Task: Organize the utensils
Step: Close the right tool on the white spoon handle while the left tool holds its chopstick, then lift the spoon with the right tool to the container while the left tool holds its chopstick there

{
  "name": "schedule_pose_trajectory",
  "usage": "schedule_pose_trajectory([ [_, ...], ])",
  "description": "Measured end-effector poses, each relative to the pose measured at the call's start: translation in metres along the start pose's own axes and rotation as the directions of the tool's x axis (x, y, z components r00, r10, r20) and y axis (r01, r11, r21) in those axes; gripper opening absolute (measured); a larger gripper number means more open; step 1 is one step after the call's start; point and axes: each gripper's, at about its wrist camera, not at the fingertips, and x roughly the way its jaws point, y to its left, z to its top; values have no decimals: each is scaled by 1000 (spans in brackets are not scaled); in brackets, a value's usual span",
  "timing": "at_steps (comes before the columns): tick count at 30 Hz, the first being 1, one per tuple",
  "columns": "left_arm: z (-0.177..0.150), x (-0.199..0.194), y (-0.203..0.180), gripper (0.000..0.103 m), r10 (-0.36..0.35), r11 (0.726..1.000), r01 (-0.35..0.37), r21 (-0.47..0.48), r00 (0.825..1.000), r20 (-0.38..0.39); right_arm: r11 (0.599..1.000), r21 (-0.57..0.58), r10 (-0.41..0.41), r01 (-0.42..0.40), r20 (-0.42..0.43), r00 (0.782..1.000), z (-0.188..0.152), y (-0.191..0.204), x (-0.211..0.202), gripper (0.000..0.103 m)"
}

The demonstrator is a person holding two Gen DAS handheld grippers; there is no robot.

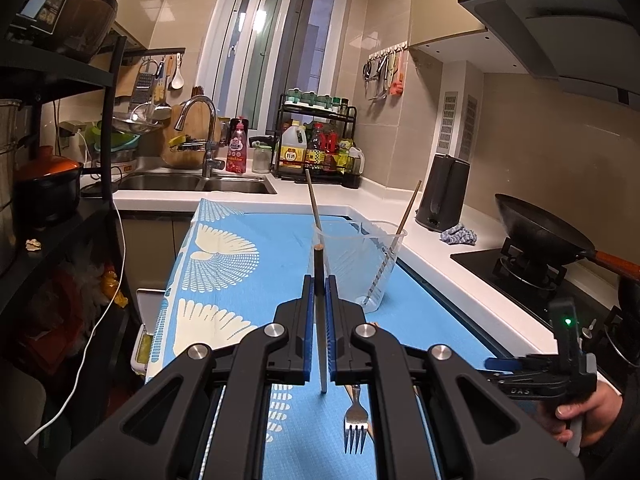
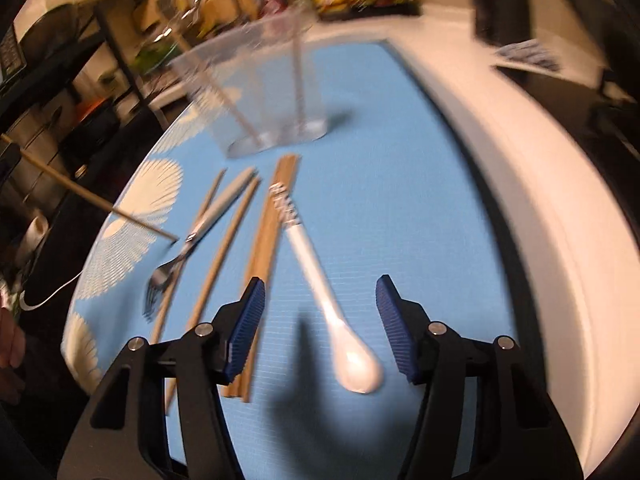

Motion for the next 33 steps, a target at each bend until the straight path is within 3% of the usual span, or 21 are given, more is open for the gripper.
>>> schedule_pose_trajectory([
  [3, 0, -1, -1, 5, -3, 1000, 3, 5, 1000, 0, 996, 85, -23, 22, 4, 1000, -11, -16, 5, 46],
  [5, 0, -1, -1, 5, -1, 1000, 1, 6, 1000, 1, 990, 135, -24, 25, -9, 1000, -18, -23, 12, 31],
  [8, 0, -1, -2, 5, 2, 1000, -2, 8, 1000, 3, 988, 149, -37, 33, 22, 999, -26, -18, 12, 23],
  [21, -2, -4, -2, 6, 9, 1000, -9, 23, 1000, 11, 997, 37, -71, 67, 117, 991, -58, 6, -2, 23],
  [24, -1, -5, -2, 6, 9, 1000, -9, 23, 1000, 11, 996, -6, -84, 85, 139, 987, -63, 12, -3, 19],
  [25, -1, -4, -2, 6, 8, 1000, -9, 24, 1000, 11, 997, -16, -77, 81, 142, 987, -64, 14, -3, 11],
  [33, -5, -3, -4, 6, 25, 999, -25, 36, 1000, 1, 989, -71, -113, 130, 206, 972, -64, 24, -15, 11],
])
